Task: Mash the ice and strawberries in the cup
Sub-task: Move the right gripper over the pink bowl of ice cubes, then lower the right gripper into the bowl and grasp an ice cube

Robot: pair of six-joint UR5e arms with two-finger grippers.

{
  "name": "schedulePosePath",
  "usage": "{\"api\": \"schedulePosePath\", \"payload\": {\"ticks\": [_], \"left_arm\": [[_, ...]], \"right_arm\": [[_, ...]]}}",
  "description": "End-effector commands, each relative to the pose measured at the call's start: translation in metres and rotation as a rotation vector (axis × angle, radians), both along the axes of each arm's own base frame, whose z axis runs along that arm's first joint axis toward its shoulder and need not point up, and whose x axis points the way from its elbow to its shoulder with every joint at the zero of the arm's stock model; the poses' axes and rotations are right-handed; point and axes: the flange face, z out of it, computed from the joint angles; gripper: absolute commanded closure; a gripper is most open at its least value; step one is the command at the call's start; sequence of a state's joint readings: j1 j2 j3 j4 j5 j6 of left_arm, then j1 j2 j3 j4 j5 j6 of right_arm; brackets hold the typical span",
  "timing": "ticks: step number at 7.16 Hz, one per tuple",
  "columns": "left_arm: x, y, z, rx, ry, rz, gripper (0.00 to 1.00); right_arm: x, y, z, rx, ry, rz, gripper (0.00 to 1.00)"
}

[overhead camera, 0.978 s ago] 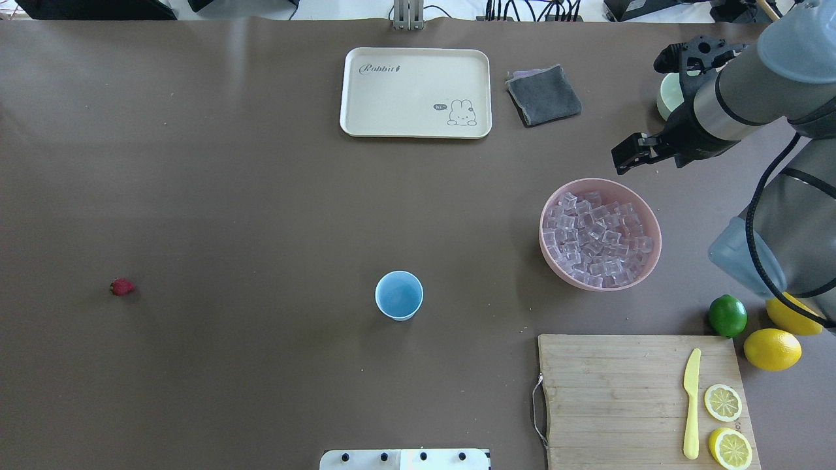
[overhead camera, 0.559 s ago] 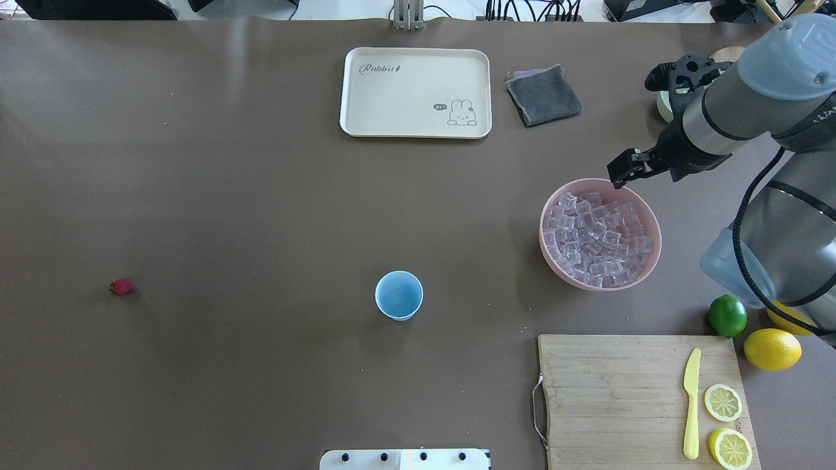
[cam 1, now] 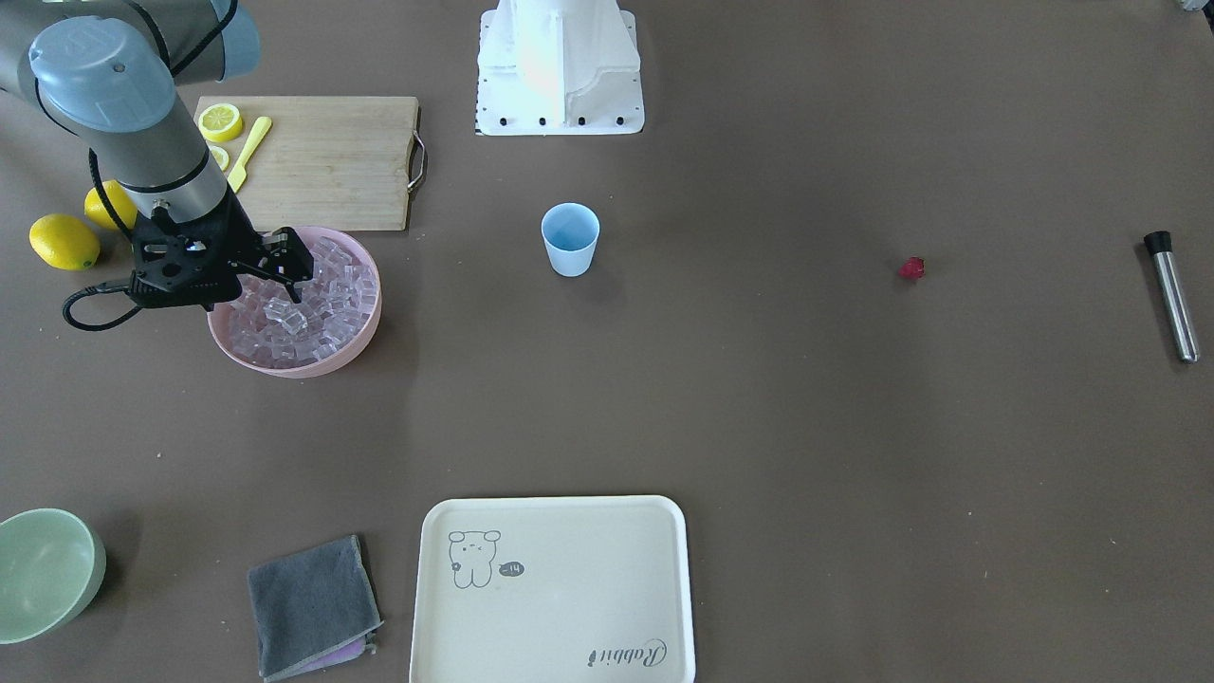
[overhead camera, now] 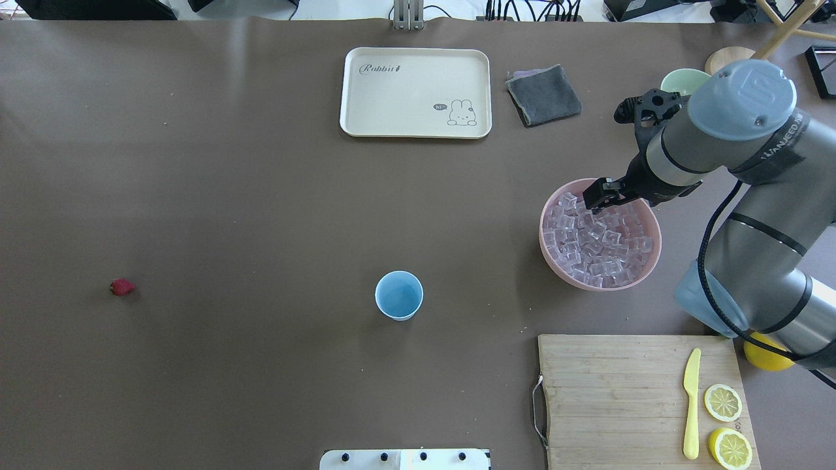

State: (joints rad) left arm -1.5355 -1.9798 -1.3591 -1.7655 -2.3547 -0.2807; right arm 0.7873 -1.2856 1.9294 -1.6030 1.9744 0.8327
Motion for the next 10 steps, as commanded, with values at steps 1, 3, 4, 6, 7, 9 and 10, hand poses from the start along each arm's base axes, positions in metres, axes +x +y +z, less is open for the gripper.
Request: {"api": "schedulePosePath", "payload": {"ticks": [1,3,4,6,7,9,10], "left_arm": [[0.0,0.0,0.0,0.007,0.0,0.0,0.02],[0.0,-0.001,0.003,0.017,0.0,-0.002,0.02],[0.0,-0.003,0.004,0.013,-0.001,-0.002,0.02],[0.0,-0.005,0.014,0.029,0.0,-0.002,0.02],[0.0,-0.006,0.016,0.026,0.0,-0.002,0.02],[0.001,-0.008,0.011,0.03,0.001,-0.002,0.02],[0.001,-0.008,0.011,0.026,0.001,-0.006,0.02]], "right_arm": [[-0.022,0.005,0.005,0.013,0.028,-0.026,0.01],[-0.03,0.003,0.02,-0.004,0.053,-0.034,0.03],[-0.033,0.003,0.024,-0.007,0.061,-0.036,0.06],[-0.038,0.005,0.025,-0.006,0.066,-0.043,0.07],[-0.04,0.008,0.025,-0.004,0.066,-0.048,0.07],[-0.051,0.016,0.026,0.004,0.075,-0.065,0.07],[-0.054,0.019,0.028,0.008,0.083,-0.069,0.12]]}}
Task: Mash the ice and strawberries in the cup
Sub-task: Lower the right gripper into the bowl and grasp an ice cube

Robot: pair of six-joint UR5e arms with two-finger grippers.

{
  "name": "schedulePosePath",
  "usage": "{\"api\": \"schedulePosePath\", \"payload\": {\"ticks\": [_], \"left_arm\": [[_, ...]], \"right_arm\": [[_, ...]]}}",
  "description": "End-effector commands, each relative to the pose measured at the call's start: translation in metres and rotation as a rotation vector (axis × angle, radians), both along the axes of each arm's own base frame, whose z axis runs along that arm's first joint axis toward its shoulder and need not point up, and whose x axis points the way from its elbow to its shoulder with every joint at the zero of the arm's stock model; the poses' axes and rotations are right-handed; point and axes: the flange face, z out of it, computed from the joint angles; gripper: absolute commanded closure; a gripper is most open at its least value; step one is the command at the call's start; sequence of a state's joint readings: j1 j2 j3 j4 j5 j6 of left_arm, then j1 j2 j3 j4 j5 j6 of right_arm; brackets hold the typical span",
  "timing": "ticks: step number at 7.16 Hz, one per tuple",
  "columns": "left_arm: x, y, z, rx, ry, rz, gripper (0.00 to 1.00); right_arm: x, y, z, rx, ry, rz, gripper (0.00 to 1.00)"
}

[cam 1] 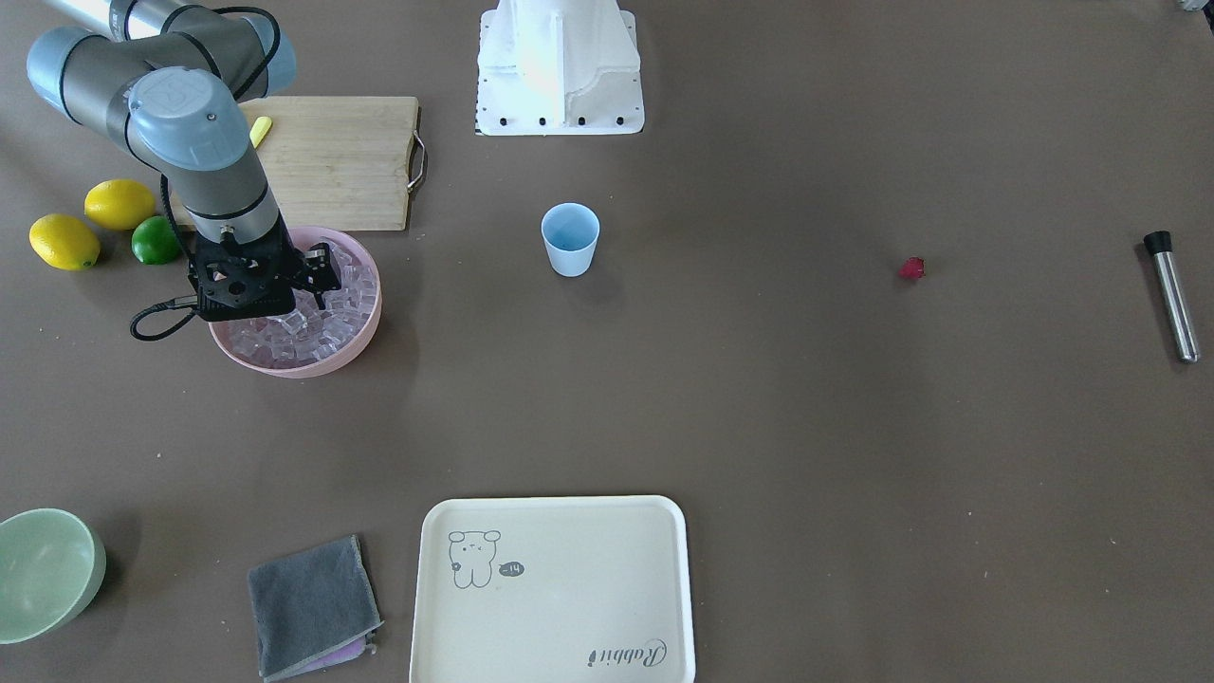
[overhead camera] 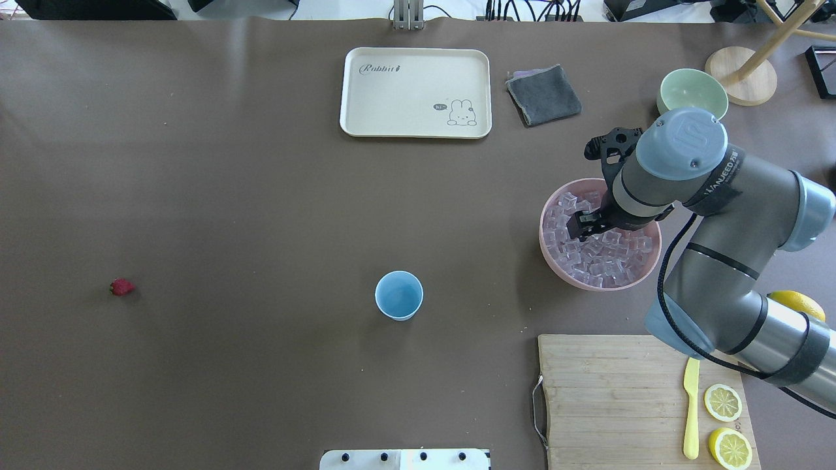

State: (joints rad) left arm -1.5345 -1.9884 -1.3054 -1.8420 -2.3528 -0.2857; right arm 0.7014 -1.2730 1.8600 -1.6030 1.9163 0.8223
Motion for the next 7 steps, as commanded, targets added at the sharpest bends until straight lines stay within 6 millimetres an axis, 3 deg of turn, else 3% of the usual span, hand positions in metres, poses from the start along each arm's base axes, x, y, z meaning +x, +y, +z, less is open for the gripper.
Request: {"api": "schedulePosePath", "payload": {"ticks": [1,3,4,5,7], "left_arm": [[0.001,-0.001,-0.001,-0.003,0.001,-0.002,0.02],[0.001,0.0,0.002,-0.006,0.0,-0.002,0.02],[0.0,0.001,0.004,-0.006,0.0,-0.004,0.02],[0.0,0.003,0.008,-0.007,0.0,-0.004,0.02],[0.0,0.003,0.008,-0.007,0.0,-0.004,0.02]], "right_arm": [[-0.008,0.005,0.006,0.002,0.016,-0.012,0.21],[-0.012,0.005,0.008,-0.001,0.02,-0.015,0.44],[-0.011,0.006,0.004,-0.001,0.013,-0.007,0.81],[-0.01,0.005,0.004,-0.003,0.012,-0.002,1.0],[0.002,0.0,-0.006,0.006,-0.005,0.023,1.0]]}}
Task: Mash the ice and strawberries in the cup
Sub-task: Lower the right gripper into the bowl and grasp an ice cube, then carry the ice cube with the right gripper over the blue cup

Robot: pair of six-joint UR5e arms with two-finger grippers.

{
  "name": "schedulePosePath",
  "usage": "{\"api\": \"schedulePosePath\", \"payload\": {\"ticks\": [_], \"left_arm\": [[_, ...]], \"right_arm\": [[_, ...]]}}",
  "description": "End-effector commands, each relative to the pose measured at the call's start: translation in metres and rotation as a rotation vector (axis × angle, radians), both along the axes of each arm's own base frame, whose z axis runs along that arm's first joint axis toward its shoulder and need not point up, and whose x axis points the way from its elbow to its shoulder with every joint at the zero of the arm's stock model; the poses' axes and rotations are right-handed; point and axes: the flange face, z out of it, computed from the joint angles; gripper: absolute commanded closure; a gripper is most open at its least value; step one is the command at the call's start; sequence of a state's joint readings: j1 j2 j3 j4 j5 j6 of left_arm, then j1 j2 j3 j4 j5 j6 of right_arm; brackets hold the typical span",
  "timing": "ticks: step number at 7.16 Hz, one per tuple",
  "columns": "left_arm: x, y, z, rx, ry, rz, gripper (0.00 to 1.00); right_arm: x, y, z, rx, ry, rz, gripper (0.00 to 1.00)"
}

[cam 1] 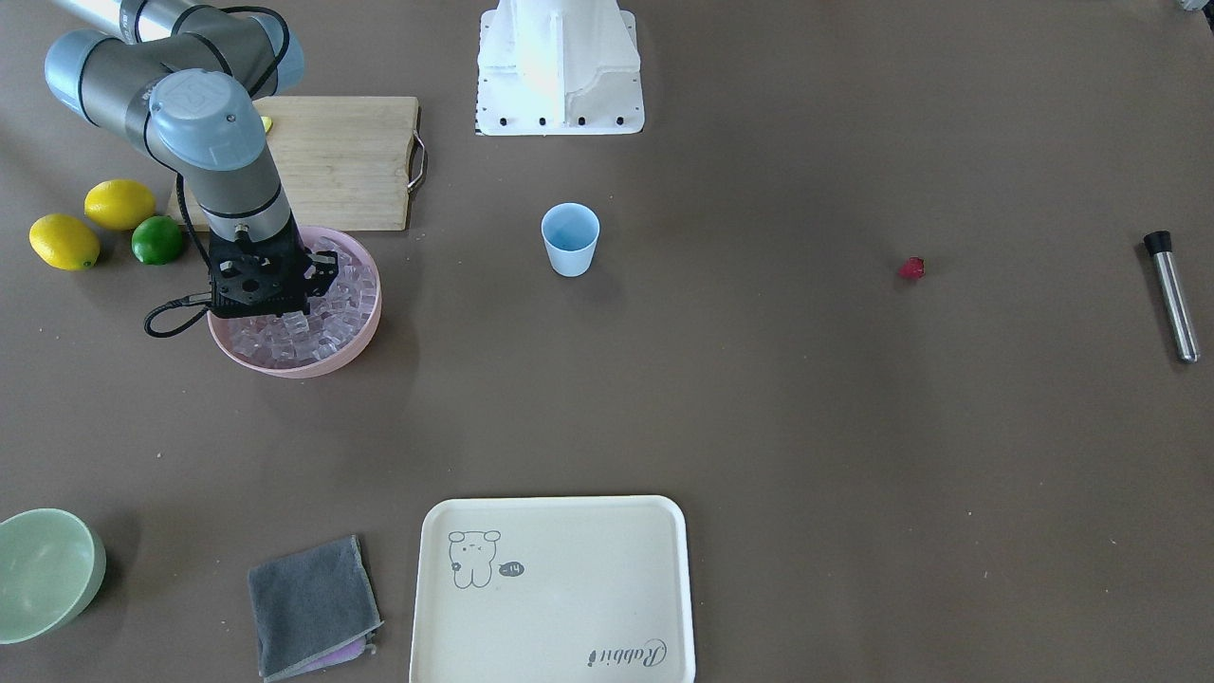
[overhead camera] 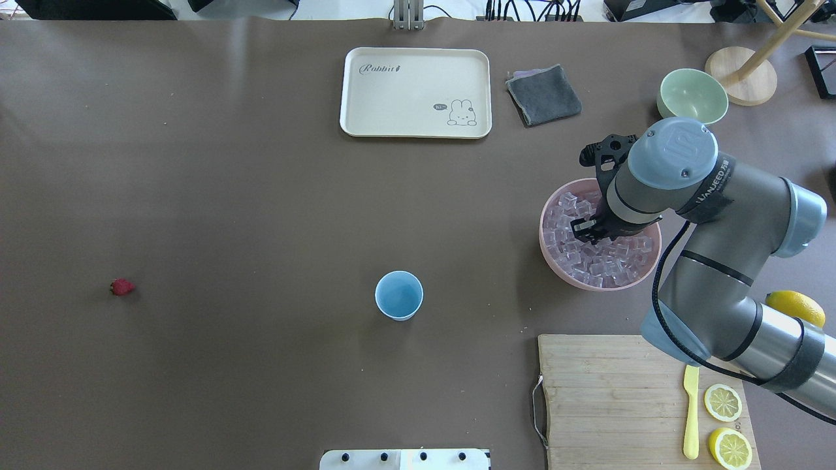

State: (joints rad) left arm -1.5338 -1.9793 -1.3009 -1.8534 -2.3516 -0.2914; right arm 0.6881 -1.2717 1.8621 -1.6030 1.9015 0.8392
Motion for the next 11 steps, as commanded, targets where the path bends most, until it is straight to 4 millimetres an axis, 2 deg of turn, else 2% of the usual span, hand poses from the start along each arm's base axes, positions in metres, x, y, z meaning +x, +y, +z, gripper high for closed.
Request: {"api": "schedulePosePath", "payload": {"ticks": [1,3,5,6,8,9,11], "left_arm": [[0.0,0.001,0.001,-0.002,0.0,0.0,0.02],[0.0,-0.001,0.0,-0.002,0.0,-0.001,0.02],[0.001,-0.002,-0.003,-0.001,0.002,-0.003,0.02],[0.005,-0.001,-0.002,-0.004,0.003,0.004,0.02],[0.018,-0.005,-0.01,0.013,0.003,0.023,0.02],[0.033,-0.004,-0.005,0.005,0.0,0.045,0.02],[0.035,-0.008,-0.015,0.02,0.001,0.048,0.02]], "right_arm": [[0.016,-0.008,-0.01,0.009,-0.018,0.028,1.0],[0.05,-0.018,-0.035,0.036,-0.059,0.078,1.0],[0.08,-0.029,-0.08,0.107,-0.129,0.13,1.0],[0.084,-0.035,-0.11,0.151,-0.168,0.144,1.0],[0.078,-0.042,-0.172,0.234,-0.252,0.147,1.0],[0.073,-0.039,-0.187,0.259,-0.281,0.136,1.0],[0.04,-0.015,-0.2,0.292,-0.355,0.103,1.0]]}}
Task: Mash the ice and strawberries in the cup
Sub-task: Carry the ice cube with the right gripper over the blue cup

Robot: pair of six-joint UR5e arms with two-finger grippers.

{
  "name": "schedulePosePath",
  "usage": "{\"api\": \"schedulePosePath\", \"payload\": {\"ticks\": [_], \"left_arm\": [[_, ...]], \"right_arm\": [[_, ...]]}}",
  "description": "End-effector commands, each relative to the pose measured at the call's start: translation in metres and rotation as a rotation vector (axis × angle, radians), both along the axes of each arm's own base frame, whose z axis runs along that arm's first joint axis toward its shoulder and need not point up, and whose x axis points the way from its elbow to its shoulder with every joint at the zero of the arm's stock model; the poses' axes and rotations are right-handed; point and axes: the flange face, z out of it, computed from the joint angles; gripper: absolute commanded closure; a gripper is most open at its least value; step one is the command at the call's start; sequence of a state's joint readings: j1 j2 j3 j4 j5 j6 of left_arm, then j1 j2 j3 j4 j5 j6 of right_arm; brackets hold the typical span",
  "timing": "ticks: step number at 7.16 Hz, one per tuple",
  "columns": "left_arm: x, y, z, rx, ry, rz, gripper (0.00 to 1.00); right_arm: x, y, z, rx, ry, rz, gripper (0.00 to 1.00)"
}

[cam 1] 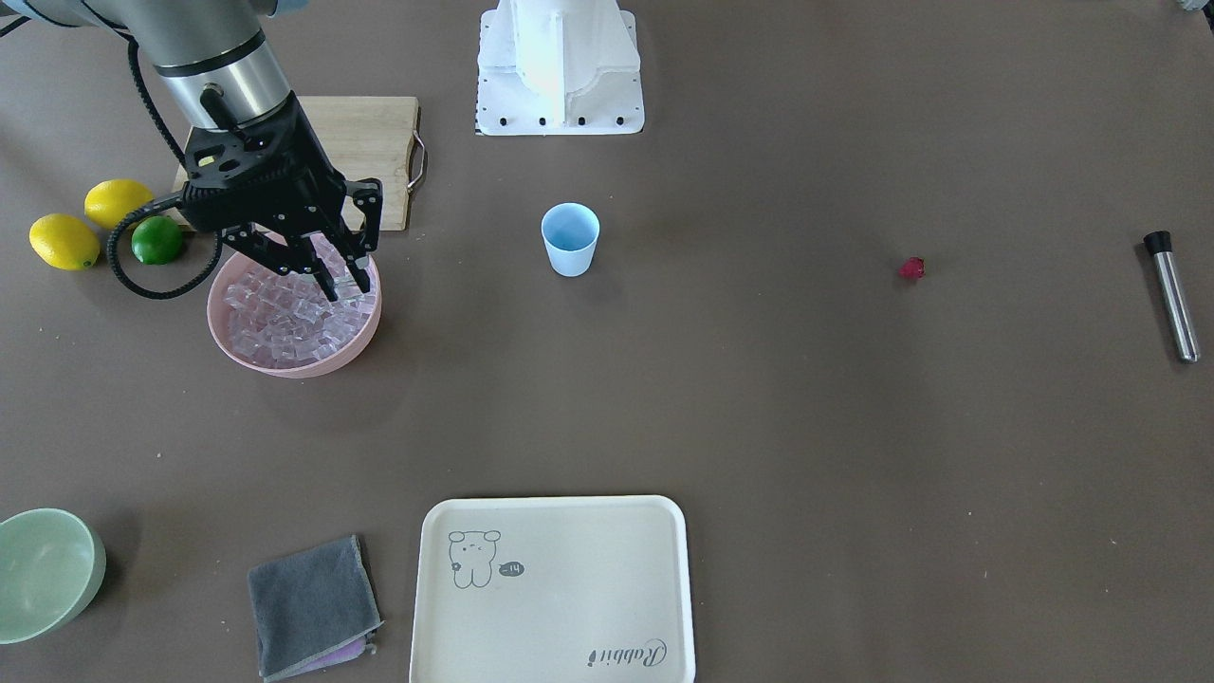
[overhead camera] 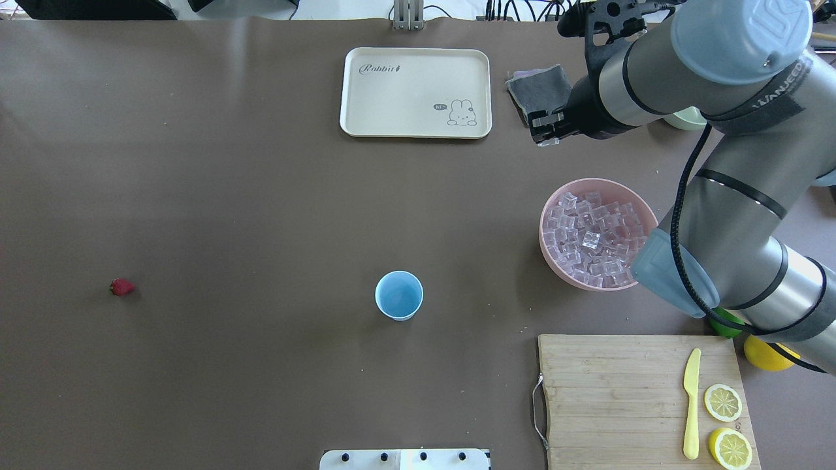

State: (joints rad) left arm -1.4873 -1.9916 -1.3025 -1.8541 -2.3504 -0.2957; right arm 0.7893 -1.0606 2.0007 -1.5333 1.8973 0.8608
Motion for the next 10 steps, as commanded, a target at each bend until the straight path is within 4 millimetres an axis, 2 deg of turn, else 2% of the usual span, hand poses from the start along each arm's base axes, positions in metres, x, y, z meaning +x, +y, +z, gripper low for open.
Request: {"api": "schedulePosePath", "payload": {"ticks": [1,3,4,5,8,10], "left_arm": [[0.005,-0.015,-0.03,0.029,0.005,0.004,0.02],[0.005,-0.016,-0.033,0.038,0.006,0.005,0.02],[0.006,-0.014,-0.029,0.036,0.006,0.007,0.02],[0.006,-0.014,-0.032,0.042,0.008,0.008,0.02],[0.008,-0.015,-0.032,0.038,0.008,0.008,0.02],[0.001,-0.014,-0.032,0.038,0.007,-0.002,0.02]], "right_arm": [[-0.027,0.023,-0.014,0.036,-0.052,-0.036,1.0],[-0.071,0.055,-0.041,0.076,-0.071,-0.044,1.0],[-0.087,0.07,-0.049,0.091,-0.082,-0.06,1.0],[-0.113,0.092,-0.06,0.117,-0.097,-0.057,1.0],[-0.159,0.124,-0.054,0.168,-0.099,-0.053,1.0],[-0.171,0.129,-0.049,0.176,-0.095,-0.073,1.0]]}}
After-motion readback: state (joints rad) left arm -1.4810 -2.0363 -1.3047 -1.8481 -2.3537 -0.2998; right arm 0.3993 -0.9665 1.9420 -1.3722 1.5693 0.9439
